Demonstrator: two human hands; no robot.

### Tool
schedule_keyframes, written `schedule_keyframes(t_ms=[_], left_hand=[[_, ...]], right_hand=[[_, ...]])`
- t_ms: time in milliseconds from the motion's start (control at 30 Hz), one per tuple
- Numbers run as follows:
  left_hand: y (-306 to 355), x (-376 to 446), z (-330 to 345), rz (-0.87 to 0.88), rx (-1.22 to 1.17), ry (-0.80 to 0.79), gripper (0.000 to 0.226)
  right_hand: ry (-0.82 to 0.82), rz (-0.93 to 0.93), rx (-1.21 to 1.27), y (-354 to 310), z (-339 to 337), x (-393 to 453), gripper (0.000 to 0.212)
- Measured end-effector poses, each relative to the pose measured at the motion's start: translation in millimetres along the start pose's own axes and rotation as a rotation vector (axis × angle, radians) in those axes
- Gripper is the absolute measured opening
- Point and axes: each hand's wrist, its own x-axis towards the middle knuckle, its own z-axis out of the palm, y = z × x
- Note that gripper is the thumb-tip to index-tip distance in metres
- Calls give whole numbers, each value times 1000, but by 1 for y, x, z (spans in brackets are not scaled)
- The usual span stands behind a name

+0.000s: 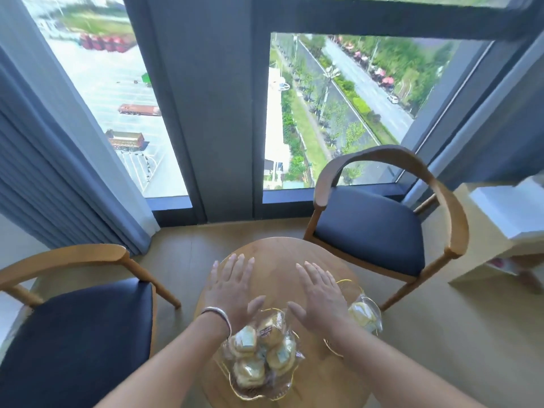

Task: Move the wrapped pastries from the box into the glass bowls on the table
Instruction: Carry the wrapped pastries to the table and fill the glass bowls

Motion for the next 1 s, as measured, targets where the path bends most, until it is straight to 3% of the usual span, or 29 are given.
schedule_keyframes(t_ms=[200,400,800,1000], left_hand=[[35,18,-83,194,31,207,82],[127,26,-125,463,21,290,81],[424,-26,-135,1070,-7,328,82],[582,-66,-129,1246,-31,328,84]], right_hand=[[167,136,-6,11,-74,-27,79],[288,389,-7,60,-117,-99,80],[432,957,-41,215,-153,-341,73],[481,1163,-49,304,-163,-457,71]])
